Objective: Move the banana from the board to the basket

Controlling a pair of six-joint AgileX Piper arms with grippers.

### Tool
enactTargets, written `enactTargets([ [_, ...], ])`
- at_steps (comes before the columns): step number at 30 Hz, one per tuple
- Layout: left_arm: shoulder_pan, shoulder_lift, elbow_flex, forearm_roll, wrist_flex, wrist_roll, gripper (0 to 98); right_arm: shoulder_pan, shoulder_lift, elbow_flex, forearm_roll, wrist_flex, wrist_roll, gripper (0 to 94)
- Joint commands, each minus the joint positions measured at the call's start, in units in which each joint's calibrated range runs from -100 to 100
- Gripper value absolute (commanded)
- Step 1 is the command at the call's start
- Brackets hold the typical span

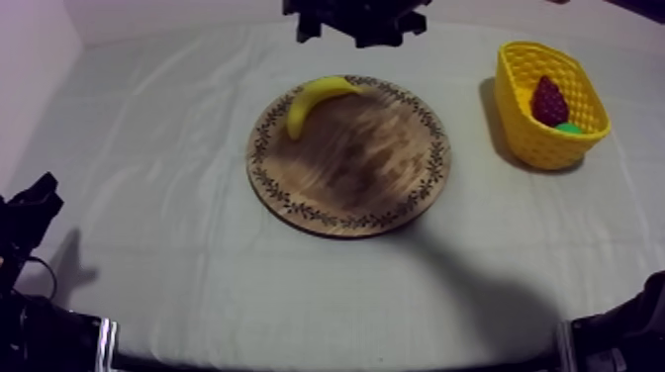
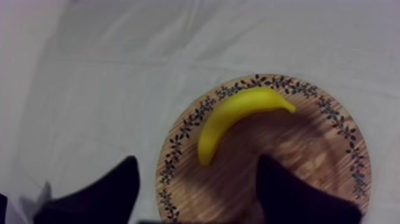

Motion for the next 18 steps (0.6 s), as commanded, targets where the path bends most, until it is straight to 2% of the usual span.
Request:
enactTargets([
  [1,-0.02,0.00,0.00,0.01,0.03,-0.02,0.1,-0.14,0.12,0.15,0.80,-0.08,-0.97,85.9],
  [5,-0.02,0.00,0.00,0.01,0.03,-0.02,0.1,-0.27,0.45,0.52,1.36,-0.04,-1.89,89.7],
  [10,-0.02,0.00,0.00,0.01,0.03,-0.02,0.1,-0.04,1.93,0.22,0.26,0.85,-2.11,90.5],
  [18,-0.02,0.00,0.00,0.01,0.03,-0.02,0.1,-0.33,8.94,-4.62,0.74,3.30,-3.37,84.9],
])
